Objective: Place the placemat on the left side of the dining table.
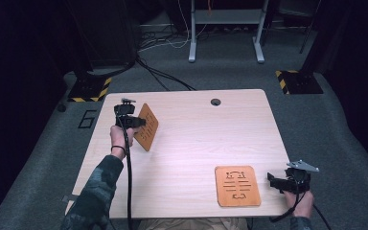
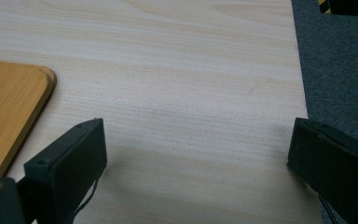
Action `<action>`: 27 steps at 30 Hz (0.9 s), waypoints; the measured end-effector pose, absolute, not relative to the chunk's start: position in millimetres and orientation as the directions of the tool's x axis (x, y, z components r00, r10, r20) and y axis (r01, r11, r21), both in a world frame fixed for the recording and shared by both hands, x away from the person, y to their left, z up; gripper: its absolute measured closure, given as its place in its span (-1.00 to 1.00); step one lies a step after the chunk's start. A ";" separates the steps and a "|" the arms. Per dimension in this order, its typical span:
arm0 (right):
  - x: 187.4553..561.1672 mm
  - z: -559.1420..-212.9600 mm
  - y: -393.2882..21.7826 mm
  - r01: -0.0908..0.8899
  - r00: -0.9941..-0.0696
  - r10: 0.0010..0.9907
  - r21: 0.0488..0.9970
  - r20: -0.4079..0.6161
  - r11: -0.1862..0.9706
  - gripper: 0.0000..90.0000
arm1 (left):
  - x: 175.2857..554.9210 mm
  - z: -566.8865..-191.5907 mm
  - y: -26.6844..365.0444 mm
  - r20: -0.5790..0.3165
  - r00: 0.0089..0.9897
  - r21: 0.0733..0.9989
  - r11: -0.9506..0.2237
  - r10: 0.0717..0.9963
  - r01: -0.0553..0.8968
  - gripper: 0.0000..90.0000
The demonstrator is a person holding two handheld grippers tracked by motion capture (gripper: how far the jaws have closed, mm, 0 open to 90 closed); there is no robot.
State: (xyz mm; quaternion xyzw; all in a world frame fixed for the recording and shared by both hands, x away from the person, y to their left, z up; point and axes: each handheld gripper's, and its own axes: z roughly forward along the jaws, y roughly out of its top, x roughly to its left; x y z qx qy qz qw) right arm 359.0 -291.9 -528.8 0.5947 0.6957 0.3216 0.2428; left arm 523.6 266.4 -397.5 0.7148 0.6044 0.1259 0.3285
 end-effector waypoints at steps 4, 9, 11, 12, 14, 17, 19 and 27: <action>359.0 -528.7 -291.9 0.671 -0.174 0.984 0.736 0.044 0.086 -0.92 | 524.7 -399.3 274.2 -0.221 0.213 0.613 -0.034 0.952 0.789 0.91; 359.0 -528.7 -292.0 0.672 -0.173 0.984 0.736 0.043 0.086 -0.92 | 526.1 -402.8 281.9 -0.219 0.185 0.604 -0.016 0.958 0.797 0.91; 359.0 -528.7 -291.8 0.672 -0.172 0.984 0.735 0.042 0.086 -0.92 | 526.5 -403.6 283.5 -0.214 0.174 0.599 -0.012 0.961 0.801 0.91; 359.0 -528.7 -291.7 0.673 -0.171 0.984 0.735 0.041 0.087 -0.92 | 526.7 -403.9 284.7 -0.212 0.175 0.597 -0.015 0.961 0.802 0.91; 359.1 -528.7 -291.7 0.672 -0.172 0.984 0.735 0.040 0.088 -0.92 | 527.3 -404.6 286.0 -0.211 0.165 0.593 -0.009 0.963 0.805 0.91; 359.1 -528.7 -291.7 0.673 -0.172 0.984 0.735 0.040 0.088 -0.92 | 528.3 -406.2 288.7 -0.209 0.153 0.586 -0.001 0.966 0.810 0.91; 359.1 -528.7 -291.7 0.672 -0.172 0.984 0.735 0.040 0.088 -0.92 | 529.5 -408.2 290.4 -0.212 0.137 0.581 0.012 0.968 0.814 0.91; 359.2 -528.7 -291.3 0.673 -0.171 0.984 0.734 0.038 0.089 -0.92 | 531.9 -413.3 298.8 -0.211 0.111 0.565 0.028 0.971 0.825 0.91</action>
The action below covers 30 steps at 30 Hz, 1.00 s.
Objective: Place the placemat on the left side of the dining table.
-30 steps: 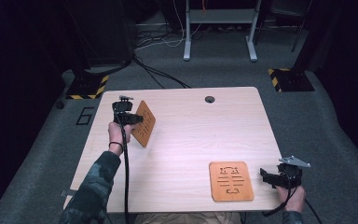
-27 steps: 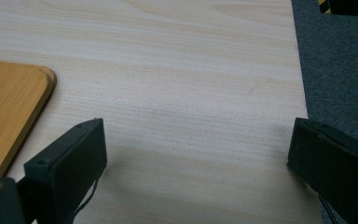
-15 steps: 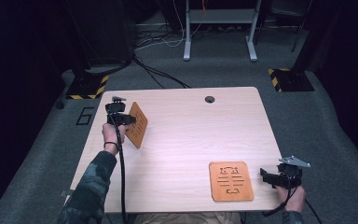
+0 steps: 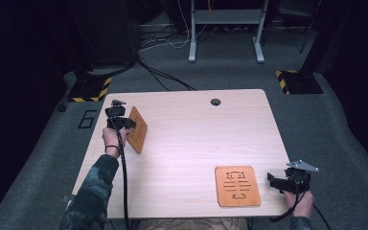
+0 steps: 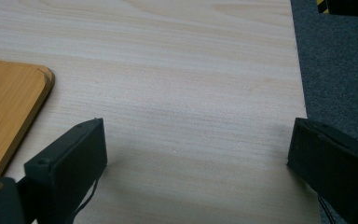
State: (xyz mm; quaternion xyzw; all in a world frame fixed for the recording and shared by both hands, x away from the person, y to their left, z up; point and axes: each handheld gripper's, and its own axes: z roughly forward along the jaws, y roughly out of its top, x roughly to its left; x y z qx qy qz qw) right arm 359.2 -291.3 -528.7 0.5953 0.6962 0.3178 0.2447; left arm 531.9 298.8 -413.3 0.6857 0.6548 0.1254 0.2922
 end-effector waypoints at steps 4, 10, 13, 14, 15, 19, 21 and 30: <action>359.2 -528.8 -291.3 0.674 -0.173 0.984 0.733 0.038 0.091 -0.92 | 533.9 -417.8 307.0 -0.224 0.081 0.555 0.058 0.971 0.830 0.91; 359.2 -528.8 -291.2 0.673 -0.171 0.985 0.734 0.035 0.091 -0.92 | 534.4 -421.2 317.7 -0.260 0.049 0.548 0.105 0.964 0.830 0.90; 359.1 -528.7 -291.2 0.674 -0.171 0.985 0.733 0.034 0.091 -0.92 | 534.5 -422.4 321.5 -0.251 0.042 0.541 0.104 0.967 0.835 0.85; 359.1 -528.7 -291.2 0.674 -0.170 0.985 0.733 0.035 0.091 -0.92 | 534.8 -423.3 322.1 -0.245 0.033 0.544 0.109 0.969 0.832 0.82; 359.2 -528.7 -291.2 0.674 -0.170 0.985 0.734 0.035 0.091 -0.92 | 534.7 -424.0 323.0 -0.245 0.029 0.543 0.112 0.969 0.832 0.80; 359.1 -528.8 -291.1 0.674 -0.171 0.985 0.733 0.032 0.093 -0.92 | 534.6 -427.1 328.9 -0.243 0.014 0.537 0.122 0.970 0.835 0.70; 359.2 -528.8 -291.1 0.674 -0.171 0.985 0.733 0.032 0.093 -0.92 | 534.3 -428.7 331.1 -0.236 0.011 0.534 0.120 0.972 0.837 0.65; 359.2 -528.9 -291.0 0.674 -0.171 0.985 0.733 0.032 0.093 -0.92 | 533.3 -438.5 339.6 -0.206 0.002 0.530 0.110 0.978 0.841 0.46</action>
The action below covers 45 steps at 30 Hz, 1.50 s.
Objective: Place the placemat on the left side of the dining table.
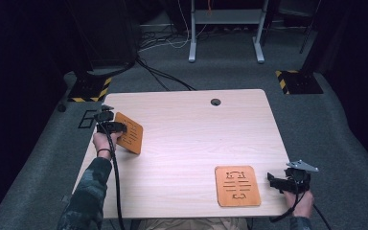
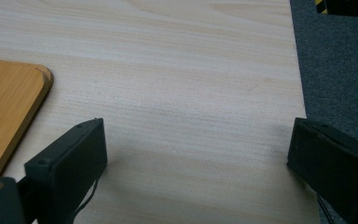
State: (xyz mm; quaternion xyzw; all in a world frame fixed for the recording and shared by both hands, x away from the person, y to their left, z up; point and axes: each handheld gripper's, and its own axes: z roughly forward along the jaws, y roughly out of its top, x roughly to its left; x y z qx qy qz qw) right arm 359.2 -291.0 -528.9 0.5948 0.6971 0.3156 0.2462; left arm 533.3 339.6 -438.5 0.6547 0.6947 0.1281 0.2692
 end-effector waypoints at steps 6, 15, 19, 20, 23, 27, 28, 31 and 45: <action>359.2 -528.9 -291.0 0.674 -0.170 0.985 0.733 0.030 0.094 -0.92 | 534.2 -445.1 342.8 -0.223 0.007 0.521 0.113 0.975 0.846 0.37; 359.2 -528.9 -291.1 0.674 -0.171 0.985 0.733 0.032 0.093 -0.92 | 534.6 -448.4 344.3 -0.227 0.017 0.509 0.104 0.974 0.854 0.29; 359.2 -528.9 -291.0 0.674 -0.171 0.985 0.733 0.032 0.093 -0.92 | 534.9 -450.9 345.1 -0.235 0.017 0.505 0.107 0.972 0.857 0.25; 359.2 -528.9 -291.0 0.674 -0.171 0.985 0.733 0.031 0.093 -0.92 | 535.1 -452.5 345.9 -0.240 0.019 0.502 0.108 0.970 0.858 0.22; 359.2 -528.9 -290.9 0.674 -0.169 0.985 0.733 0.029 0.094 -0.92 | 535.3 -454.2 347.0 -0.241 0.026 0.499 0.101 0.970 0.861 0.19; 359.2 -528.9 -290.9 0.674 -0.169 0.985 0.733 0.028 0.095 -0.92 | 534.7 -456.3 348.9 -0.249 0.031 0.494 0.099 0.968 0.864 0.14; 359.2 -528.9 -290.9 0.674 -0.169 0.985 0.733 0.028 0.095 -0.92 | 534.6 -456.9 348.9 -0.253 0.029 0.492 0.103 0.967 0.864 0.14; 359.2 -528.9 -290.8 0.674 -0.169 0.985 0.733 0.028 0.095 -0.92 | 534.7 -459.4 350.2 -0.264 0.032 0.493 0.106 0.964 0.863 0.11; 359.2 -528.9 -290.7 0.674 -0.168 0.985 0.732 0.026 0.095 -0.91 | 535.2 -468.9 356.0 -0.269 0.049 0.489 0.092 0.962 0.867 -0.02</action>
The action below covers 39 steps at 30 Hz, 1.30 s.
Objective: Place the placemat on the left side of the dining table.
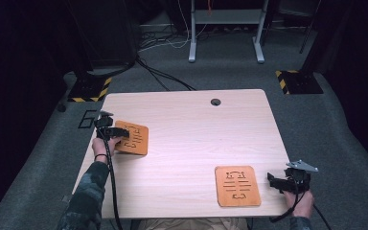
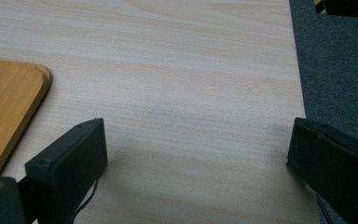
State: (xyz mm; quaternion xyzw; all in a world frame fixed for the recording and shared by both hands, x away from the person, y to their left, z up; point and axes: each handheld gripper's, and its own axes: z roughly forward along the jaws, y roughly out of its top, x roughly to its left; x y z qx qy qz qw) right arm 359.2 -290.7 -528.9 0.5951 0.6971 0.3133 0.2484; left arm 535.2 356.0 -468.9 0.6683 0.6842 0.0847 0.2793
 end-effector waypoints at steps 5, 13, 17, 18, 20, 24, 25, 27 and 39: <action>359.2 -528.9 -290.6 0.674 -0.167 0.986 0.732 0.025 0.096 -0.91 | 537.4 -471.9 357.2 -0.266 0.055 0.481 0.084 0.962 0.873 -0.07; 359.2 -528.9 -290.7 0.674 -0.167 0.986 0.732 0.026 0.095 -0.91 | 539.0 -474.2 358.2 -0.270 0.057 0.475 0.082 0.961 0.876 -0.09; 359.2 -528.9 -290.6 0.674 -0.167 0.986 0.732 0.026 0.095 -0.91 | 539.8 -475.1 359.2 -0.267 0.066 0.474 0.071 0.962 0.878 -0.10; 359.2 -528.9 -290.7 0.674 -0.167 0.986 0.733 0.026 0.095 -0.91 | 540.1 -475.6 359.1 -0.261 0.064 0.472 0.069 0.963 0.879 -0.11; 359.2 -528.9 -290.7 0.674 -0.167 0.986 0.732 0.026 0.095 -0.91 | 540.2 -476.2 358.6 -0.266 0.051 0.466 0.083 0.963 0.881 -0.13; 359.2 -528.9 -290.7 0.674 -0.167 0.986 0.733 0.025 0.095 -0.91 | 540.8 -478.0 359.4 -0.265 0.049 0.465 0.084 0.963 0.881 -0.14; 359.2 -528.9 -290.7 0.674 -0.167 0.986 0.733 0.026 0.095 -0.91 | 541.1 -478.7 359.8 -0.266 0.050 0.468 0.084 0.963 0.880 -0.14; 359.2 -528.9 -290.7 0.674 -0.167 0.986 0.732 0.026 0.095 -0.91 | 541.3 -479.0 359.6 -0.263 0.048 0.465 0.084 0.964 0.881 -0.15; 359.2 -528.9 -290.6 0.674 -0.167 0.986 0.732 0.025 0.095 -0.91 | 542.5 -482.1 359.5 -0.264 0.050 0.464 0.081 0.963 0.882 -0.18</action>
